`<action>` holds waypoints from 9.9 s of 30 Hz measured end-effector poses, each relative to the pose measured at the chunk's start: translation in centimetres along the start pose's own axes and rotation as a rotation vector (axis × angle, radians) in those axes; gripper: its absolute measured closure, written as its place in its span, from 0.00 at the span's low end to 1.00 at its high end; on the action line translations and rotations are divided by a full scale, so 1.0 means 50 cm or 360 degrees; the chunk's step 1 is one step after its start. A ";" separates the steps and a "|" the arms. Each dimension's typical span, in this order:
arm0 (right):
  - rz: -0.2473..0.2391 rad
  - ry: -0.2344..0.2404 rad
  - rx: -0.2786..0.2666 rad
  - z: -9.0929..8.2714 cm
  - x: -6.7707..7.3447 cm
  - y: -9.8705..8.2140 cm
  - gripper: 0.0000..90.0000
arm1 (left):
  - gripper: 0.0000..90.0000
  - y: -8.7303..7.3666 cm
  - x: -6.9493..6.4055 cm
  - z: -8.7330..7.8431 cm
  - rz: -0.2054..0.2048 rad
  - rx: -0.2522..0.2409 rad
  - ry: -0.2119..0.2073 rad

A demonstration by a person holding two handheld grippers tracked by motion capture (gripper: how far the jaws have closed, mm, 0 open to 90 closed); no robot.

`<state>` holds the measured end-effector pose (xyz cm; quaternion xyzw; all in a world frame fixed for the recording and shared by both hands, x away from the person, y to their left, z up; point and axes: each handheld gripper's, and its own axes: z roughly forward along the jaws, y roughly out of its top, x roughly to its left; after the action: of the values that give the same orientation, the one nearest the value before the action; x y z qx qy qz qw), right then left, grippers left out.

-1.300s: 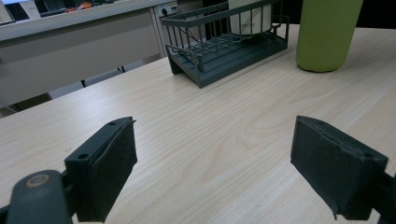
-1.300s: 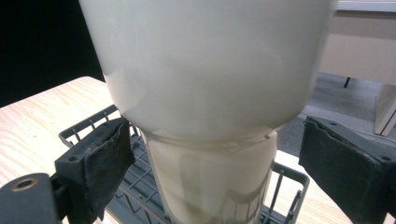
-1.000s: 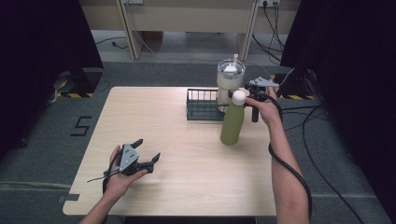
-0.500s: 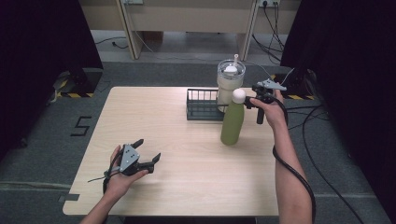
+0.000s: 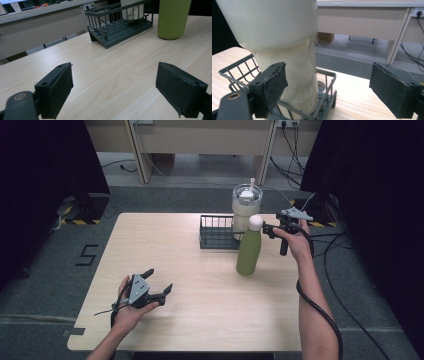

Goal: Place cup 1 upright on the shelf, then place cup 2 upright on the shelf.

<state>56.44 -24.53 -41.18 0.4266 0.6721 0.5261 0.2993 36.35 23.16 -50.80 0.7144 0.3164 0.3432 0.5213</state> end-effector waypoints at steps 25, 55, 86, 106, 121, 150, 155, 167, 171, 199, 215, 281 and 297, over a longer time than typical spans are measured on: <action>-0.0037 -0.0318 -0.0087 -0.148 0.042 -0.061 0.14 | 0.15 0.022 0.002 -0.005 0.0019 -0.0051 0.0032; -0.0085 -0.0447 -0.0055 -0.259 0.080 -0.171 0.07 | 0.09 0.083 0.009 0.071 -0.0057 -0.0124 0.0015; -0.0057 -0.0468 -0.0052 -0.266 0.068 -0.173 0.08 | 0.06 0.164 -0.011 0.158 -0.0003 -0.0195 -0.0089; -0.0015 -0.0503 -0.0054 -0.279 0.059 -0.175 0.08 | 0.06 0.222 -0.048 0.216 0.0045 -0.0239 -0.0196; 0.0005 -0.0509 -0.0035 -0.279 0.054 -0.181 0.09 | 0.06 0.248 -0.103 0.271 0.0043 -0.0237 -0.0327; 0.0017 -0.0504 0.0004 -0.271 0.055 -0.191 0.09 | 0.07 0.266 -0.173 0.341 0.0035 -0.0233 -0.0446; 0.0021 -0.0500 0.0006 -0.269 0.057 -0.192 0.09 | 0.06 0.269 -0.186 0.352 0.0048 -0.0230 -0.0463; 0.0017 -0.0494 0.0009 -0.270 0.055 -0.193 0.09 | 0.07 0.272 -0.210 0.384 0.0035 -0.0208 -0.0488; 0.0016 -0.0491 0.0012 -0.269 0.056 -0.194 0.09 | 0.07 0.272 -0.214 0.393 0.0017 -0.0214 -0.0491; 0.0020 -0.0492 0.0014 -0.269 0.052 -0.196 0.09 | 0.10 0.285 -0.242 0.446 -0.0086 -0.0247 -0.0541; 0.0032 -0.0492 0.0019 -0.269 0.052 -0.199 0.10 | 0.22 0.282 -0.252 0.465 -0.0075 -0.0233 -0.0516; 0.0036 -0.0492 0.0039 -0.264 0.056 -0.203 0.10 | 0.26 0.332 -0.080 0.328 -0.0055 -0.0365 -0.0167; 0.0042 -0.0492 0.0039 -0.264 0.055 -0.204 0.10 | 0.26 0.371 -0.040 0.331 -0.0070 -0.0410 -0.0085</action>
<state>41.31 -28.88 -47.33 0.5149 0.6187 0.4498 0.3870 50.56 8.05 -36.94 0.6433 0.2714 0.3503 0.6244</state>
